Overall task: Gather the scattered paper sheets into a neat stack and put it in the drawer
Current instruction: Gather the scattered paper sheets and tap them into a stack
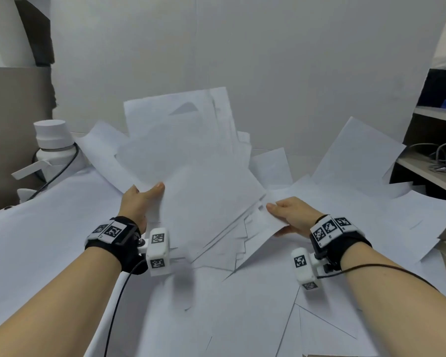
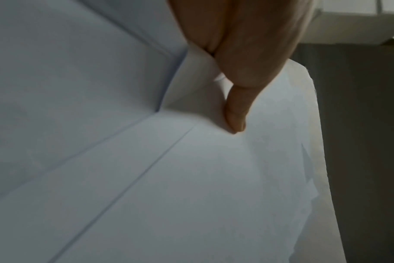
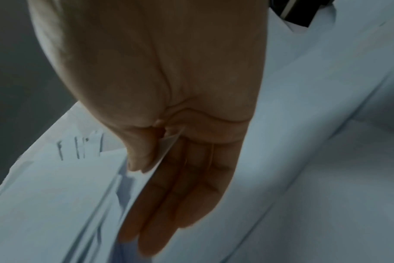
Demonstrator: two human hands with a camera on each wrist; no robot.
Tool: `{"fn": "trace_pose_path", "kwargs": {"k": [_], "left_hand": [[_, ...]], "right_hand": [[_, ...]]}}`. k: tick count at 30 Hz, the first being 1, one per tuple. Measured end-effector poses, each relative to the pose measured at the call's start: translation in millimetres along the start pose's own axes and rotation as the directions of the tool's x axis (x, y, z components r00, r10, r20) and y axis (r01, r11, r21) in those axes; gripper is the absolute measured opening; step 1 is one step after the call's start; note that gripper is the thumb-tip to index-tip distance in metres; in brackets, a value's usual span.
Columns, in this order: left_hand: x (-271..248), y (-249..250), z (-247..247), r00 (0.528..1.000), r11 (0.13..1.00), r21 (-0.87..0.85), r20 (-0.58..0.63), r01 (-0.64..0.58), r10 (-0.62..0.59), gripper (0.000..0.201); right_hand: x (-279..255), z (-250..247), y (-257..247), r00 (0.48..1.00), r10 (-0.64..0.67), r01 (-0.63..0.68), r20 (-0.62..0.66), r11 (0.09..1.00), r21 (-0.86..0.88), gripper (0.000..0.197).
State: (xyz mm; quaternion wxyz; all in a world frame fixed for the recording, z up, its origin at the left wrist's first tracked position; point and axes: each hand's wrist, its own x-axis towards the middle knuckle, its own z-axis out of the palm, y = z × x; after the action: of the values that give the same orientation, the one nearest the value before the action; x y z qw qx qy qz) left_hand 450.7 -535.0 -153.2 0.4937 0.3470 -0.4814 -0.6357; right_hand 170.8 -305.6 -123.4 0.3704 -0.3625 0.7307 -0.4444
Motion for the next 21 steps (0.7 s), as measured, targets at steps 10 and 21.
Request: {"fn": "trace_pose_path", "kwargs": {"k": [10, 21], "left_hand": [[1, -11, 0, 0.997, 0.997, 0.067, 0.057, 0.047, -0.051, 0.039], [28, -41, -32, 0.986, 0.977, 0.146, -0.086, 0.155, -0.144, 0.065]], "right_hand": [[4, 0, 12, 0.981, 0.18, -0.163, 0.069, 0.967, -0.193, 0.037], [13, -10, 6, 0.915, 0.205, -0.324, -0.347, 0.886, -0.331, 0.029]]}}
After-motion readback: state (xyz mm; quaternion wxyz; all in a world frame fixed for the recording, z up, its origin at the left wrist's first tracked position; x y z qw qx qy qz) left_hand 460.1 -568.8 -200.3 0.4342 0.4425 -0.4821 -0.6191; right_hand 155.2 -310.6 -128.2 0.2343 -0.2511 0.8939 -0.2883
